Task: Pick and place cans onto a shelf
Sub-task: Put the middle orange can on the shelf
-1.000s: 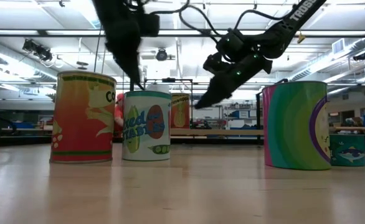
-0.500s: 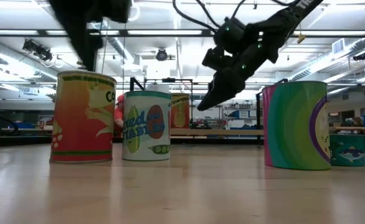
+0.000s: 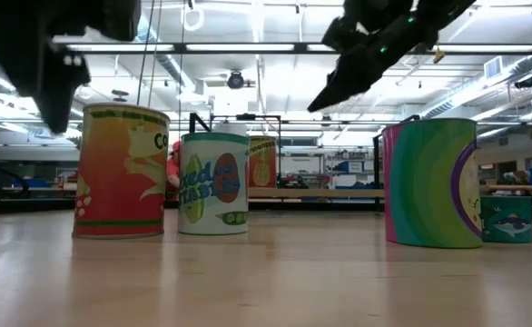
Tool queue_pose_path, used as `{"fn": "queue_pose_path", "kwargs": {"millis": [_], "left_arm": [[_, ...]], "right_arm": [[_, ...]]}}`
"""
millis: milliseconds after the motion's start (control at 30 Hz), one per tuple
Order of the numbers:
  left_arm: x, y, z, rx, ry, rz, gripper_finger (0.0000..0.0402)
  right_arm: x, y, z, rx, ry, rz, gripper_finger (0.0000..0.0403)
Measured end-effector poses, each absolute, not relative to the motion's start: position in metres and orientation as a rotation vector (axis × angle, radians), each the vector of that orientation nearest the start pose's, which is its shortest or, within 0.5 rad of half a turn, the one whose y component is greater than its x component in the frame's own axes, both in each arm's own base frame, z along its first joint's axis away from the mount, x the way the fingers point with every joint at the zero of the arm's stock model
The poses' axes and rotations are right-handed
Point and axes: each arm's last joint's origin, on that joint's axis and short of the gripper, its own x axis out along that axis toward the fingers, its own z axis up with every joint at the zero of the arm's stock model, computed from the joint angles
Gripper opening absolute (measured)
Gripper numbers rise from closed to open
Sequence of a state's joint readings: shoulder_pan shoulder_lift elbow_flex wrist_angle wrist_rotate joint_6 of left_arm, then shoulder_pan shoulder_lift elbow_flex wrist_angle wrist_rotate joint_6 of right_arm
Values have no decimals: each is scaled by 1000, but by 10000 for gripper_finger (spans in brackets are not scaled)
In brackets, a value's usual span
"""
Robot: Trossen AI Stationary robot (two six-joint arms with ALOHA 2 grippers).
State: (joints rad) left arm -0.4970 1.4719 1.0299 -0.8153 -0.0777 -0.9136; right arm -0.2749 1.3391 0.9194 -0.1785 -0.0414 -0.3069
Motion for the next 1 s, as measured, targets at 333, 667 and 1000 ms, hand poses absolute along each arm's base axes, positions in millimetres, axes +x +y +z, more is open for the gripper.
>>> {"fn": "queue_pose_path", "kwargs": {"millis": [333, 667, 1000], "left_arm": [[243, -122, 187, -483, 1166, 292, 379], [261, -125, 172, -422, 1076, 307, 379], [267, -110, 173, -381, 1033, 370, 341]], "right_arm": [[256, -71, 271, -217, 541, -149, 373], [256, -74, 257, -210, 558, -155, 373], [261, -73, 260, -183, 480, -136, 373]]}}
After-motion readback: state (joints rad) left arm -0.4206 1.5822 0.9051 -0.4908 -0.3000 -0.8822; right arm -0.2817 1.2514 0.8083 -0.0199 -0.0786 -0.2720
